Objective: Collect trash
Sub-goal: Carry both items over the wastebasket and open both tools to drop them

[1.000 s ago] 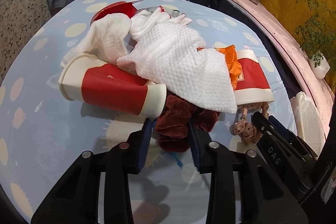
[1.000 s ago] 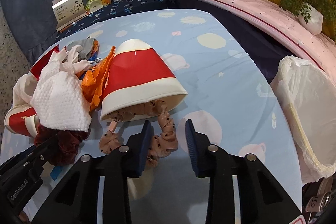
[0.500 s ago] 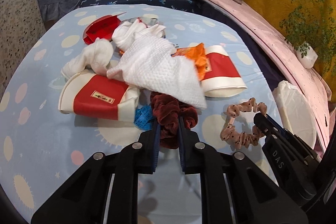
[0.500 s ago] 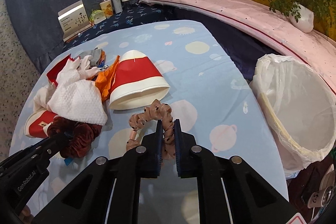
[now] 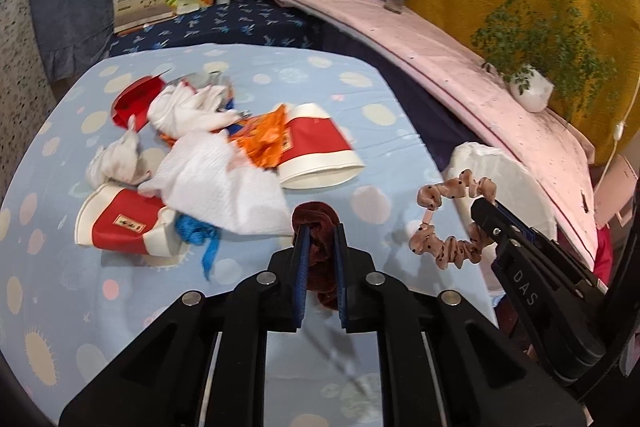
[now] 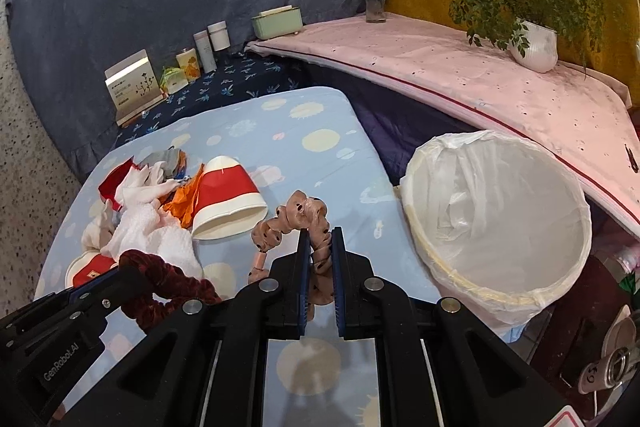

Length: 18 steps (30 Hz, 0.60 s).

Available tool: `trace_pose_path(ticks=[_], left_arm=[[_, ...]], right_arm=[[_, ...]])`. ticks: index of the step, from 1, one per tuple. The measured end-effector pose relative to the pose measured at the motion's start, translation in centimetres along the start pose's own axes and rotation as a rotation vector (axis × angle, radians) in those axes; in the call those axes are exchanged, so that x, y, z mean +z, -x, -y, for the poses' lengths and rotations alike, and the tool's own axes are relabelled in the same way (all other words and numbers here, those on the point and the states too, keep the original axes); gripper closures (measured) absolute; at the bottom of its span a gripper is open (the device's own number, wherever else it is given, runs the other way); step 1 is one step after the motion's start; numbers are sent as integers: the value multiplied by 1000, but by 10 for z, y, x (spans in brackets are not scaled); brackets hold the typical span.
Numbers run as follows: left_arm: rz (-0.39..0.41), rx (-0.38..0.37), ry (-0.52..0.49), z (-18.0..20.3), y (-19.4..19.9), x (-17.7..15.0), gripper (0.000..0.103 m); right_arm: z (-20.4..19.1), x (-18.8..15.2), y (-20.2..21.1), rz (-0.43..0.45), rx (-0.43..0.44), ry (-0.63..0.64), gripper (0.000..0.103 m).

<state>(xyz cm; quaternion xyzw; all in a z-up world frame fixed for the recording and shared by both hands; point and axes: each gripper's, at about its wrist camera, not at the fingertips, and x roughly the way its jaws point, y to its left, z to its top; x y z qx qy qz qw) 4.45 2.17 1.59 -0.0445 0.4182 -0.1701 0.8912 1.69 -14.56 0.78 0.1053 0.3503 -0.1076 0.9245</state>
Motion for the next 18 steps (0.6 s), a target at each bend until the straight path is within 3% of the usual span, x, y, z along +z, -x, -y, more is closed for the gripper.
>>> trace_pose_path(ticks=[18], left_arm=[[24,-178,-186,115,-13,33,94]], right_arm=[[103,12,17,63,-140,-121,93]])
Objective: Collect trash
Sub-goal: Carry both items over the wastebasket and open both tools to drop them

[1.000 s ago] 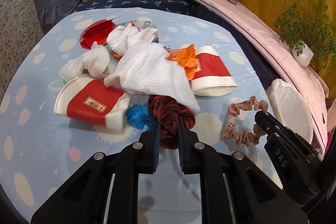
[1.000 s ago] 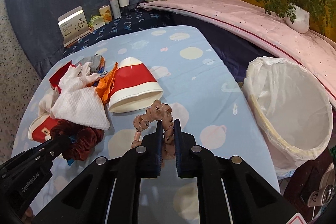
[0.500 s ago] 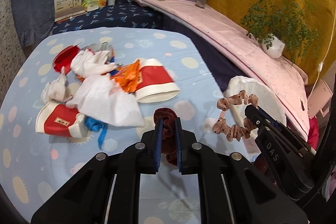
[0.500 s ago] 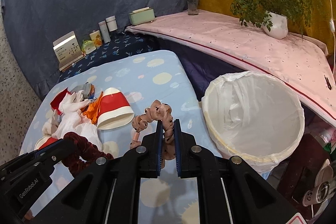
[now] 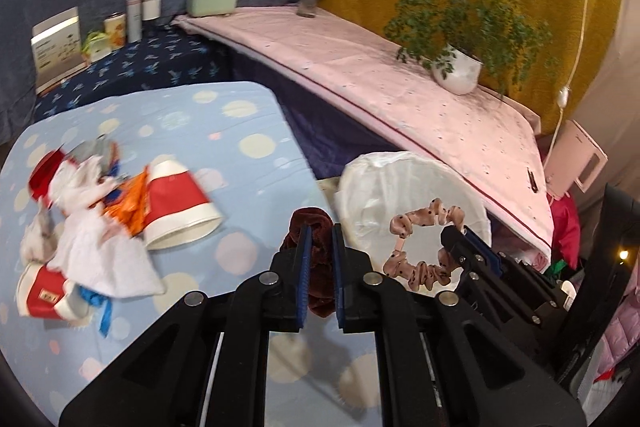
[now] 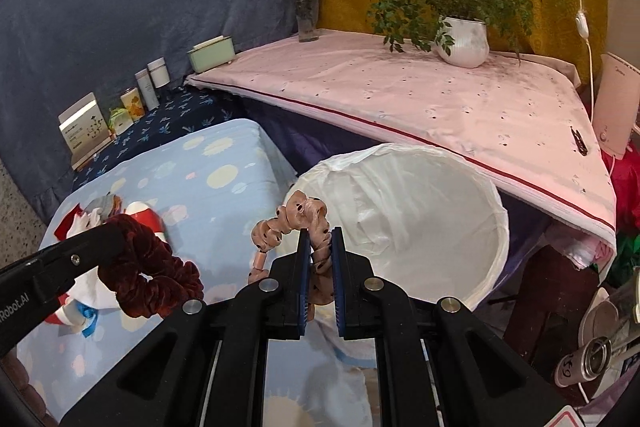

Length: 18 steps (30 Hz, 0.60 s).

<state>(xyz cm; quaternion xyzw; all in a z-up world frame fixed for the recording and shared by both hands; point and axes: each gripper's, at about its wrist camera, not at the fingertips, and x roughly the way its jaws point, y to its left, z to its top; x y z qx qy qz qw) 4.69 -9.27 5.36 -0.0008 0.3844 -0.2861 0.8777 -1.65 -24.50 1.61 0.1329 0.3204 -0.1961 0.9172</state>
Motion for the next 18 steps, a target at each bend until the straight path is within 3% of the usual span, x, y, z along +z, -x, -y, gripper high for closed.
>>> trace_pose_path(ticks=[15,17,18], left_arm=[[-71,-158,-85,65,-68,30,92],[-78,-147,-84,67,-73,30,81],[-76,-135,-83,69,-76,30,65]], right_arm=[[69,8,-38,-37,-114,-88,91],[71,8,-42,-41,-123,-92,87],[71,8,-43,-38,-129,-95,87]])
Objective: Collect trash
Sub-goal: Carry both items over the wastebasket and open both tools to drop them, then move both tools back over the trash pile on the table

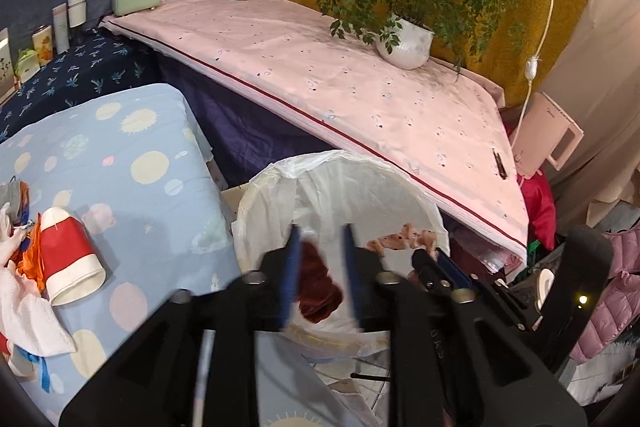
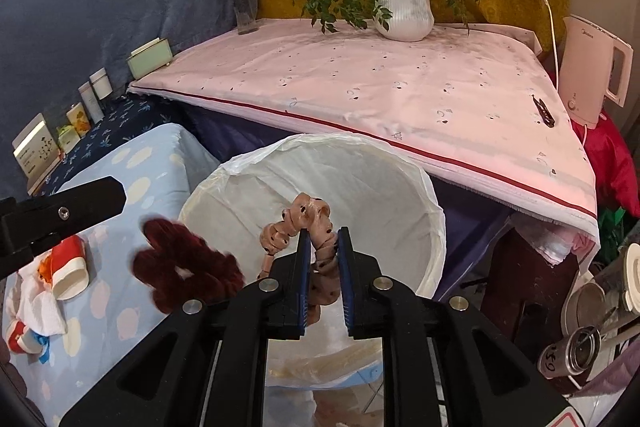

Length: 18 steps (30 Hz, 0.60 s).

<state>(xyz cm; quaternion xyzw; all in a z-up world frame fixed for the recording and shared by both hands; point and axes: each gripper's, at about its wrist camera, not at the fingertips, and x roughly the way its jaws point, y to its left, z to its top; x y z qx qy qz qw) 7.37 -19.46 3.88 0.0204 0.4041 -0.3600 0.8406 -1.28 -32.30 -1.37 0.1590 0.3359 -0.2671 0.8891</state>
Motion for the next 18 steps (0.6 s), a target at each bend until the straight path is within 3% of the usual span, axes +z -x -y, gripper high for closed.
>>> trace_pose_path(ticks=[1,6,14,18], left_arm=[[9,8,1,0,-1,0,58],[27,49,-10,-3,-1,1,48],[52,123,3,-21,14,-9,41],[64,175,43,-39,27,-18,32]], right_arm=[[0,0,-1,-1,1,-2,85],[1,3,-3,12,-10,-10,65],[-10,2,10,33,6,4,55],[-20,-4,20,32,23,20,54]])
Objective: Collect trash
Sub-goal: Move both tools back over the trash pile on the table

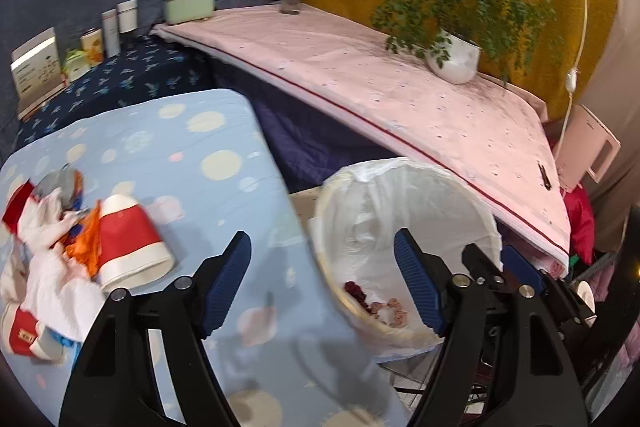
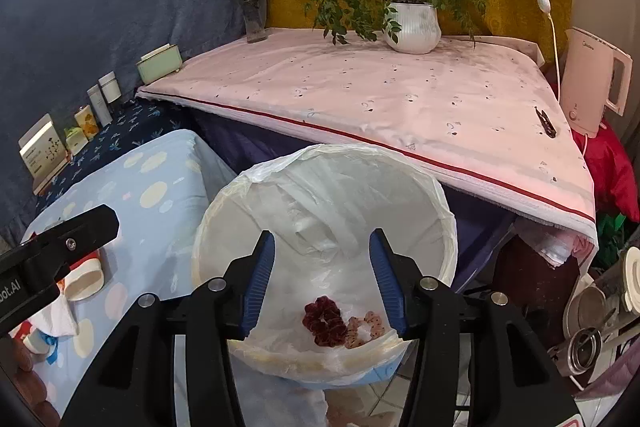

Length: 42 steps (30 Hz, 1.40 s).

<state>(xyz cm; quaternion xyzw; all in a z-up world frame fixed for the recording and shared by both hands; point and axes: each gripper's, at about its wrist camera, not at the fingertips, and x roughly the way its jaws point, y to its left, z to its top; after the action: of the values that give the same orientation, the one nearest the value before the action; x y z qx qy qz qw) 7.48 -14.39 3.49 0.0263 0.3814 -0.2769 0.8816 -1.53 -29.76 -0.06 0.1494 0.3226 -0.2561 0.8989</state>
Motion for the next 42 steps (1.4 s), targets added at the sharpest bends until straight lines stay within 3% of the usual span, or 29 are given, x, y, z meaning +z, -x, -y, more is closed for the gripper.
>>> trace_pose_path(ticks=[6,9,21,42], left_arm=[[7,70,73,-38,19,-14,29],[19,132,95,-58,32,-22,22],[40,263,202,-130,82,-55,22],[20,365,317,-209,137,-103,15]], right_arm=[[-23,-6,15,2,34,38,49],[-39,-10,25,8,55,63,47],[-106,-32,55,-10,145,171,44],[-192,-68,90,-39,186,320,43]])
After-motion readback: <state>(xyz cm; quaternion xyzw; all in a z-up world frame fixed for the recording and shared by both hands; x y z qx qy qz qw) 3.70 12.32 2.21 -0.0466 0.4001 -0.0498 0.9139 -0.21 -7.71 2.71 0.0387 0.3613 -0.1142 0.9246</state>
